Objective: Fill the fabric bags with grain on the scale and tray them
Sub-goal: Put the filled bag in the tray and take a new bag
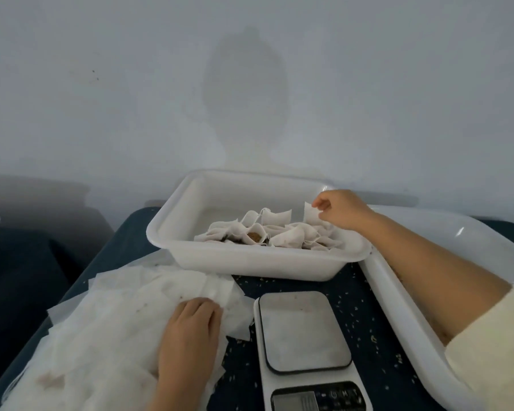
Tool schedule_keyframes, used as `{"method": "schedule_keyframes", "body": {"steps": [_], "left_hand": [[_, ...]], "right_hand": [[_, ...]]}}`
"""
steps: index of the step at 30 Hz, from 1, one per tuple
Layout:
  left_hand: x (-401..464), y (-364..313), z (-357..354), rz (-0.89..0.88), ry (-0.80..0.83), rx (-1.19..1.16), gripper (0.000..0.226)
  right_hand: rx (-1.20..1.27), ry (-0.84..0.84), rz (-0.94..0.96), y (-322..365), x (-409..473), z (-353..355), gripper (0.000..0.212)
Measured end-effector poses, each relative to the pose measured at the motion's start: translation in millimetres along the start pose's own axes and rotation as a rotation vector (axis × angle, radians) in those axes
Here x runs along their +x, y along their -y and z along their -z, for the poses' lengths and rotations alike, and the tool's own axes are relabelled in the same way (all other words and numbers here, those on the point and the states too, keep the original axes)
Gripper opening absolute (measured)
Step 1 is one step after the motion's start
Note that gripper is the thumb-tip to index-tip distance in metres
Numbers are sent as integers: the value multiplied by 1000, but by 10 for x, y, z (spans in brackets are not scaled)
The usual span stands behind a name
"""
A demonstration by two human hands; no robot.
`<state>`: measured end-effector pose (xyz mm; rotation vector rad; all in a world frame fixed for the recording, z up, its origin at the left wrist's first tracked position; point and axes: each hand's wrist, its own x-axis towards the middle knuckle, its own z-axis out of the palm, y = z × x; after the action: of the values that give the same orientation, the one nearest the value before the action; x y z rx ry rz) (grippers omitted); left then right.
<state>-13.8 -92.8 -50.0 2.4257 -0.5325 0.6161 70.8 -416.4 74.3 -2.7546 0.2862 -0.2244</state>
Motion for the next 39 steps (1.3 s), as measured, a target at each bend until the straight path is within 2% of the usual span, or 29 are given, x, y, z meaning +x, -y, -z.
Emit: {"method": "schedule_keyframes", "body": {"steps": [3, 5, 10, 14, 17, 21, 23, 25, 27, 28, 29, 30, 31, 33, 34, 36, 39], "left_hand": [[16, -17, 63, 35, -16, -69, 6], [19, -26, 121, 119, -46, -187, 7], [44, -117, 245, 382, -98, -605, 12], [133, -193, 386, 734, -111, -1306, 13], [170, -226, 526, 795, -9, -1745, 21], [54, -249, 626, 789, 84, -1974, 27], [-10, -265, 641, 850, 95, -1981, 26], [-63, -266, 601, 919, 77, -1913, 22], [-122, -279, 545, 923, 28, -1644, 13], [-162, -297, 524, 854, -10, -1377, 9], [-203, -338, 535, 694, -74, -1057, 13], [-240, -384, 556, 438, -139, -784, 24], [-255, -438, 575, 158, -163, -650, 34], [-268, -600, 579, -236, 0, -619, 37], [-284, -678, 551, -337, 85, -618, 33], [-306, -787, 493, -371, 161, -641, 27], [-295, -842, 454, -272, 185, -775, 27]], "right_hand": [[113, -7, 92, 304, -329, 159, 27], [117, 23, 180, 527, -641, 228, 22], [194, 273, 251, 934, -1327, 67, 20], [425, 404, 106, 1135, -1627, -260, 42], [685, 444, -58, 1192, -1740, -454, 55], [1383, 642, -299, 1174, -1921, -628, 20], [1586, 573, -371, 1149, -1995, -687, 9], [1622, 478, -375, 1095, -2032, -699, 8], [1538, 416, -342, 1021, -2060, -654, 11], [1450, 380, -316, 980, -2076, -617, 13], [1349, 338, -286, 940, -2093, -581, 16], [1262, 294, -254, 903, -2110, -549, 18], [1195, 255, -226, 876, -2126, -518, 21], [1092, 196, -171, 837, -2157, -477, 33], [1046, 179, -152, 818, -2169, -467, 36], [993, 186, -137, 785, -2207, -444, 33], [1179, 319, -136, 712, -2260, -415, 41]]}}
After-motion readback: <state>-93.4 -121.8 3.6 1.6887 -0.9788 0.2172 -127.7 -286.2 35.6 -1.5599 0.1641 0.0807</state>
